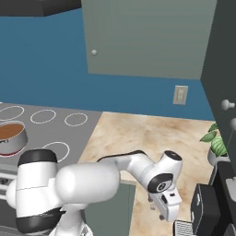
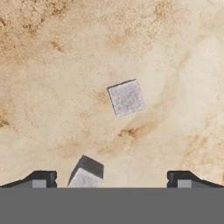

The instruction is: Pick up the sugar cube(s) and place them in the saucepan with hot chocolate.

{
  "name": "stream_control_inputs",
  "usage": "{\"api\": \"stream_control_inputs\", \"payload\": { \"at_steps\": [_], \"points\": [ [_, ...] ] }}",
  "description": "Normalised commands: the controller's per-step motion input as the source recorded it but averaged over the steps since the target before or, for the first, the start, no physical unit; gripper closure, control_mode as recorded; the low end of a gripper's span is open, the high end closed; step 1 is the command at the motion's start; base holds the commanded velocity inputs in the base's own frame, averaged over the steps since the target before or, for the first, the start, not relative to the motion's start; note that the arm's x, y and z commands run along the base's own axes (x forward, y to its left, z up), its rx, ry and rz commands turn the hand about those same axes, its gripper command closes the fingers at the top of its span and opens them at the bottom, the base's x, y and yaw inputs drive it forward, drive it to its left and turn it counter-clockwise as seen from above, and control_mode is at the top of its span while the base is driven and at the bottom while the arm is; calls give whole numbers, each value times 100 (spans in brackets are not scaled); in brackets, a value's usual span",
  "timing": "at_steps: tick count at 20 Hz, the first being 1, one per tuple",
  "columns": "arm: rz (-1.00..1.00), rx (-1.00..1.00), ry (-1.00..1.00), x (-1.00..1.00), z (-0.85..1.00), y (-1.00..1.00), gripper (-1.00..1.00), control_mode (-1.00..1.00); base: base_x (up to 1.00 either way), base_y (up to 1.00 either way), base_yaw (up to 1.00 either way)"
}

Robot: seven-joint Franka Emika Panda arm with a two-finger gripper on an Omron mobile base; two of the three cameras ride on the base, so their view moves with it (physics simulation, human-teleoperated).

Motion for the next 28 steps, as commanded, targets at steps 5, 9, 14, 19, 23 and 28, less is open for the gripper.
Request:
{"api": "stream_control_inputs", "payload": {
  "at_steps": [5, 9, 14, 19, 23, 28],
  "points": [
    [0, 0, 0, 15, 0, 9, -100, -100, 0, 0, 0],
    [0, 0, 0, 0, 0, 4, -100, -100, 0, 0, 0],
    [0, 0, 0, 0, -4, 0, -100, -100, 0, 0, 0],
    [0, 0, 0, 8, -11, 0, -100, -100, 0, 0, 0],
    [0, 0, 0, 9, -5, 0, -100, -100, 0, 0, 0],
    [0, 0, 0, 2, -3, 0, -100, -100, 0, 0, 0]
  ]
}}
